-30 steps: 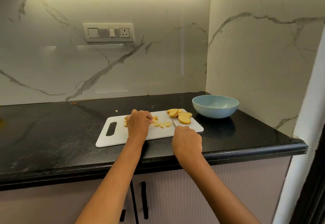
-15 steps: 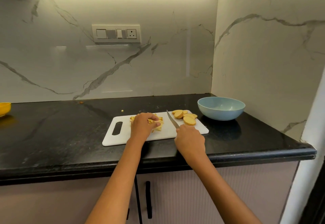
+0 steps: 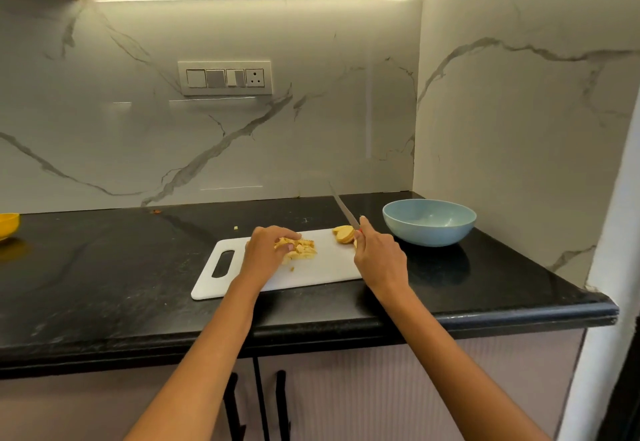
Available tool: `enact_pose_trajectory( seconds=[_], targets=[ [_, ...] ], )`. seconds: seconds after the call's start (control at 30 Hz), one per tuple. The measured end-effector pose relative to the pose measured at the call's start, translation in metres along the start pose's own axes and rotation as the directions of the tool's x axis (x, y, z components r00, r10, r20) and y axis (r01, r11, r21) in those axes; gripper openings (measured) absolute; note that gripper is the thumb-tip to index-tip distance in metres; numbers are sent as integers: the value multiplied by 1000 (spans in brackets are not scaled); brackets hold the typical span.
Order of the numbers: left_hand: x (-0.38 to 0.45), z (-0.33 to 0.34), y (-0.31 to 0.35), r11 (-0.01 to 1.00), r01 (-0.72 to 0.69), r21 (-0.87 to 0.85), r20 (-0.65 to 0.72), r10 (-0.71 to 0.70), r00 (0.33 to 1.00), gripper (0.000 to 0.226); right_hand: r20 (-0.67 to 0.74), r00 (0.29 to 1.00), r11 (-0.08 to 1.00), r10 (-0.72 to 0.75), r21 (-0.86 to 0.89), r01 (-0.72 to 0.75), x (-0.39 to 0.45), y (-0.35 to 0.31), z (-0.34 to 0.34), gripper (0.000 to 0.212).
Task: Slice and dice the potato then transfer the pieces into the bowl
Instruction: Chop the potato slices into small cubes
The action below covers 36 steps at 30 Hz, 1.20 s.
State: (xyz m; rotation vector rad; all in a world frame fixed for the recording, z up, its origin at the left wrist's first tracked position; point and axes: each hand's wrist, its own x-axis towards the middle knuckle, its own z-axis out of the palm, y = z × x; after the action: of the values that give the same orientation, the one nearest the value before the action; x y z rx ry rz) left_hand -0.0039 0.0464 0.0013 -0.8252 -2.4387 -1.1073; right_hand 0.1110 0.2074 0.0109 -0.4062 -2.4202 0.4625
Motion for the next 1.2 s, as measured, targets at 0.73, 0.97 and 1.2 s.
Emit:
enact_pose_trajectory(
  seconds=[0.73,0.97,1.2],
  targets=[
    [37,22,27,861,69,504,-156,13,988,30,-151,987,996,-47,69,58,59,21,13,47],
    [46,24,15,969,151,196,-128,-127,984,38,-187,980,993,-72,78,88,75,26,19,46],
    [51,29,17,943,101,316,-146,-57,988,34,-188,980,992,-58,100,78,76,27,19,46]
  ],
)
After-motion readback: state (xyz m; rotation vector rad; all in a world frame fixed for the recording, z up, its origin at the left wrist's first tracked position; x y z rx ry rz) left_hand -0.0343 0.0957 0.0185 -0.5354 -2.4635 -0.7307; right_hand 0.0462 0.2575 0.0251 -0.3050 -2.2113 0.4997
